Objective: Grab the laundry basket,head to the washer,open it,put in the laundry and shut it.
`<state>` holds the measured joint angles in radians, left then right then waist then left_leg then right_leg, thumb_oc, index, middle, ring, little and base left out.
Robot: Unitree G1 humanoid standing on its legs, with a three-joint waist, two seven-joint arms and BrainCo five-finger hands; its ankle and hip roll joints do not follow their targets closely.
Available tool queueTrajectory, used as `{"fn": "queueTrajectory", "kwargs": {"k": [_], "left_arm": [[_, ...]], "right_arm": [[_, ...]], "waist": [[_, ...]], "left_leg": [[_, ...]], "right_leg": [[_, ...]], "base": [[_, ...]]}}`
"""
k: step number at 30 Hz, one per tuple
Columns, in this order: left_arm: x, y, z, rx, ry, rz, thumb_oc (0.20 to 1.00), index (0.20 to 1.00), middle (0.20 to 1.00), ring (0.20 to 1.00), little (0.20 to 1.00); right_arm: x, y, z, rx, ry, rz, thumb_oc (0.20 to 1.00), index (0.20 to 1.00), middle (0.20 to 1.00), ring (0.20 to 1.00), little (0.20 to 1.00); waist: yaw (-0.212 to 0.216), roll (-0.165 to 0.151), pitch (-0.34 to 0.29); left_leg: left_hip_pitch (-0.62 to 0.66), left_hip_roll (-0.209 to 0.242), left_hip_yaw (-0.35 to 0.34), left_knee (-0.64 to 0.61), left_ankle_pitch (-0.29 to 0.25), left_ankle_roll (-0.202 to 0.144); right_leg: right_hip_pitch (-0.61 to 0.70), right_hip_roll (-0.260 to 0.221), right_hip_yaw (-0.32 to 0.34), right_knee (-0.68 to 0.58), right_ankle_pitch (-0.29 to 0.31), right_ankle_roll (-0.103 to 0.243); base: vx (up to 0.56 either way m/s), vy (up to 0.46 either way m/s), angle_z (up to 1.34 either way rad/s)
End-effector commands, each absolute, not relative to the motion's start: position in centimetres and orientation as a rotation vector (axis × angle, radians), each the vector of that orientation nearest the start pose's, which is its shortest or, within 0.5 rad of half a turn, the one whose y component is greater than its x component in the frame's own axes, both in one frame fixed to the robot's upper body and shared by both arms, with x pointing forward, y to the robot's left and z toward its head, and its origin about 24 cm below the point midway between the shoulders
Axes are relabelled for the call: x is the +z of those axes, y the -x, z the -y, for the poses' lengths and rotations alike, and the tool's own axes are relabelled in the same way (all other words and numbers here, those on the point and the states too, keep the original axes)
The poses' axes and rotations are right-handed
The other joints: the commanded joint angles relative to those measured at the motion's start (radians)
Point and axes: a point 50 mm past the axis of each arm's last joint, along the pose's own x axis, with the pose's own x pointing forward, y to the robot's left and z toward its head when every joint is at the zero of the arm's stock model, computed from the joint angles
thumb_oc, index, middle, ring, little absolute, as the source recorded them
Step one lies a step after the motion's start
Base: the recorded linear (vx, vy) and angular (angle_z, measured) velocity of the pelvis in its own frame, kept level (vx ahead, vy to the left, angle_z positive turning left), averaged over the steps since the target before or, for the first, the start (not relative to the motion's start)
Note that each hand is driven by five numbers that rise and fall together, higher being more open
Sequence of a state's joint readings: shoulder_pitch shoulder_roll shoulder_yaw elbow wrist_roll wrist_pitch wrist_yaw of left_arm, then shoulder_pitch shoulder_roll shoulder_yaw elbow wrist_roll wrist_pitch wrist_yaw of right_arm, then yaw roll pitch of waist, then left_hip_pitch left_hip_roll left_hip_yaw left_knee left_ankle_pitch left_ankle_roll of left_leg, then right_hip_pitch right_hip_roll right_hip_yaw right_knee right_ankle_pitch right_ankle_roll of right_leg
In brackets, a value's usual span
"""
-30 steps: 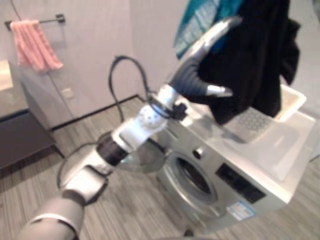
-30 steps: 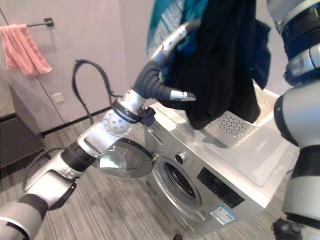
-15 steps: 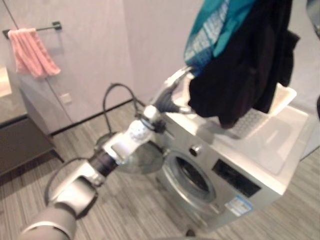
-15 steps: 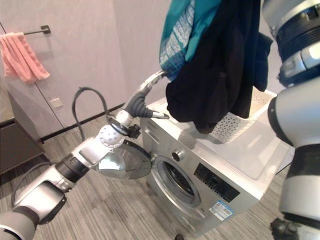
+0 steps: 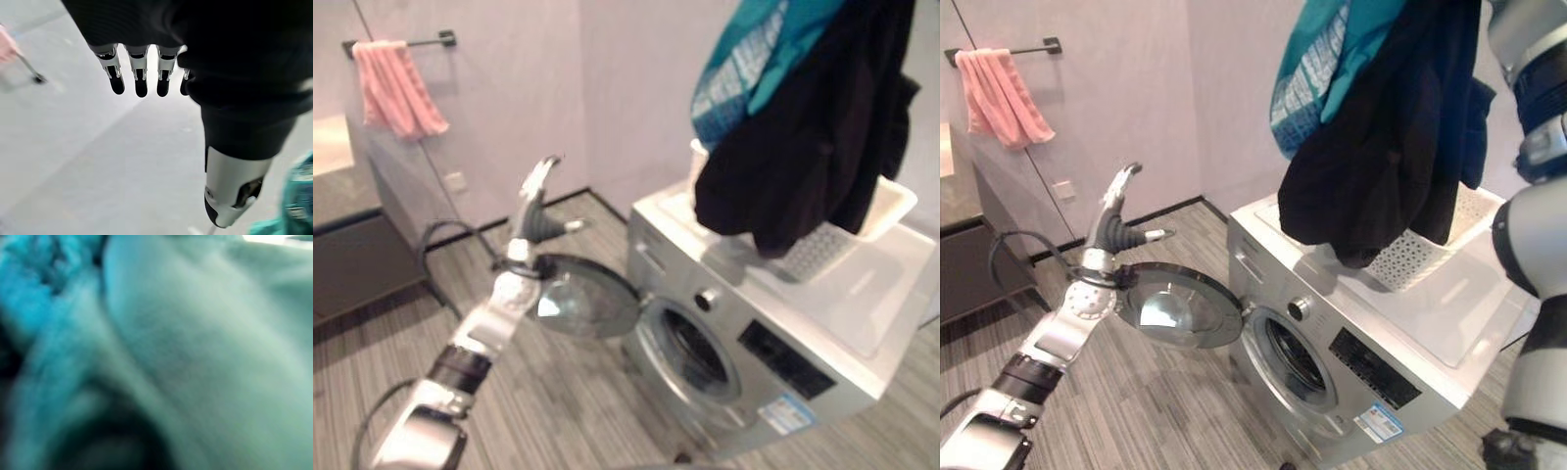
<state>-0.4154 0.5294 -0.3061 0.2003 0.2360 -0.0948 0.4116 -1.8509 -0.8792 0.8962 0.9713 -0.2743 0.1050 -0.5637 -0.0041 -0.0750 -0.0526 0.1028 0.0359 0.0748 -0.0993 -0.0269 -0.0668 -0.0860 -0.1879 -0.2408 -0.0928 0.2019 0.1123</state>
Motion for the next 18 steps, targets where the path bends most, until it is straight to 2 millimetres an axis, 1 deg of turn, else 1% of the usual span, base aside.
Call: {"fn": "queueTrajectory", "kwargs": {"k": [1,2,3,4,5,11,15,18], "left_arm": [[16.1,-33.3,-16.4,0.131,-0.797,0.574,1.000,1.000,1.000,1.000,1.000],[15.6,-33.7,-16.2,0.126,-0.803,0.551,1.000,1.000,1.000,1.000,1.000],[14.8,-34.5,-15.5,0.111,-0.816,0.504,1.000,1.000,1.000,1.000,1.000],[14.6,-34.8,-15.3,0.108,-0.819,0.489,1.000,1.000,1.000,1.000,1.000],[14.5,-35.5,-14.5,0.099,-0.821,0.476,1.000,1.000,1.000,1.000,1.000],[14.7,-37.0,-12.6,0.077,-0.825,0.444,1.000,1.000,1.000,1.000,1.000],[14.2,-37.6,-11.7,0.066,-0.818,0.403,1.000,1.000,1.000,1.000,1.000],[14.5,-37.9,-11.4,0.072,-0.816,0.402,1.000,1.000,1.000,1.000,1.000]], "right_arm": [[52.8,-29.2,22.6,-1.082,1.270,1.013,0.200,0.200,0.200,0.200,0.200],[52.7,-29.3,22.3,-1.072,1.265,1.016,0.200,0.200,0.200,0.200,0.200],[52.6,-29.7,21.3,-1.038,1.257,1.031,0.200,0.200,0.200,0.200,0.200],[52.6,-29.8,21.1,-1.030,1.257,1.035,0.200,0.200,0.200,0.200,0.200],[52.6,-30.0,20.6,-1.015,1.249,1.044,0.200,0.200,0.200,0.200,0.200],[52.3,-30.4,19.5,-0.975,1.236,1.055,0.200,0.200,0.200,0.200,0.200],[52.2,-30.8,19.0,-0.954,1.222,1.053,0.200,0.200,0.200,0.200,0.200],[52.0,-31.0,18.7,-0.944,1.215,1.048,0.200,0.200,0.200,0.200,0.200]], "waist": [[0.007,-0.011,0.015],[0.004,-0.012,0.015],[-0.007,-0.014,0.015],[-0.010,-0.014,0.015],[-0.018,-0.014,0.015],[-0.039,-0.013,0.015],[-0.047,-0.010,0.013],[-0.049,-0.009,0.012]], "left_leg": [[-0.071,0.012,0.029,0.012,-0.036,0.007],[-0.071,0.013,0.030,0.012,-0.036,0.006],[-0.070,0.015,0.034,0.012,-0.036,0.005],[-0.071,0.015,0.036,0.012,-0.036,0.004],[-0.073,0.018,0.039,0.012,-0.036,0.002],[-0.079,0.026,0.045,0.012,-0.033,-0.002],[-0.080,0.028,0.047,0.012,-0.032,-0.004],[-0.080,0.029,0.048,0.012,-0.032,-0.005]], "right_leg": [[0.139,-0.053,-0.090,0.019,-0.140,0.087],[0.137,-0.051,-0.090,0.018,-0.140,0.087],[0.133,-0.047,-0.081,0.016,-0.141,0.086],[0.133,-0.046,-0.079,0.016,-0.142,0.086],[0.127,-0.042,-0.074,0.016,-0.143,0.084],[0.117,-0.035,-0.069,0.015,-0.145,0.082],[0.117,-0.032,-0.064,0.014,-0.147,0.079],[0.118,-0.031,-0.065,0.014,-0.148,0.079]], "base": [[0.00,0.000,0.00],[0.00,0.000,0.00],[0.00,0.000,0.00],[0.03,-0.022,-0.06],[0.01,-0.012,-0.06],[0.01,-0.013,-0.07],[0.00,-0.004,-0.02],[0.00,-0.004,-0.02]]}}
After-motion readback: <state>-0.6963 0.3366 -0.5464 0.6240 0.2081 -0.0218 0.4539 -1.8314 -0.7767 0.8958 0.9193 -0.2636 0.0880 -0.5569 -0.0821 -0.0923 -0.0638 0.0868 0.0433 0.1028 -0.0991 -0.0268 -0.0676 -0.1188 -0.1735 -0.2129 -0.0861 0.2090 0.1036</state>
